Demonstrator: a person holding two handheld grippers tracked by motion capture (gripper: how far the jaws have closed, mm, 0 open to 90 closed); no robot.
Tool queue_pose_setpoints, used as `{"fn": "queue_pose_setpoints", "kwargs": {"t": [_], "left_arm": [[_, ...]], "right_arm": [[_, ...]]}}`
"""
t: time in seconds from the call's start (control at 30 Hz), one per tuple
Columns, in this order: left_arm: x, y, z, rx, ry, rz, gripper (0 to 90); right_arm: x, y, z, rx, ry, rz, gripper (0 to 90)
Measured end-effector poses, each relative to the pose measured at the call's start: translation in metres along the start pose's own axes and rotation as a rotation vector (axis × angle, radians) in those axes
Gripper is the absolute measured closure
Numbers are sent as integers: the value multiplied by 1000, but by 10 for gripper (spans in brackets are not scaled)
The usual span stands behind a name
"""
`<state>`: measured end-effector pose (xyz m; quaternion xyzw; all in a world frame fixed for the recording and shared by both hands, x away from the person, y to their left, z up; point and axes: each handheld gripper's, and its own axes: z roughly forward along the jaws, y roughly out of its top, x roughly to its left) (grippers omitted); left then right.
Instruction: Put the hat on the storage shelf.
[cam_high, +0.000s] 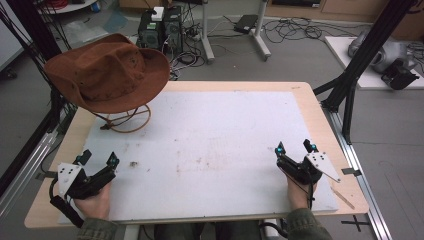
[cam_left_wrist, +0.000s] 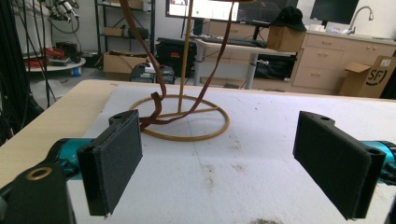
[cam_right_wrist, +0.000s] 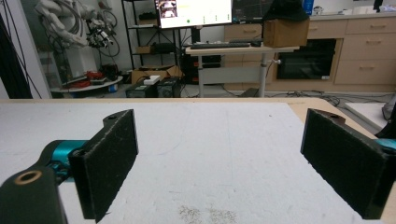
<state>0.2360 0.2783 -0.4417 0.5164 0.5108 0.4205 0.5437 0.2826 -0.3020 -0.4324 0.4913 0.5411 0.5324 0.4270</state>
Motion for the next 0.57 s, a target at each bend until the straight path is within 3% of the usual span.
{"fn": "queue_pose_setpoints", "kwargs": {"t": [0.43, 0.57], "left_arm": [[1, 0, 1, 2, -3, 2, 158], [0, 0, 2, 7, -9, 10, 159]], "right_arm": [[-6, -1, -4, -11, -6, 50, 104], [-9, 0, -7, -14, -12, 32, 104]]}}
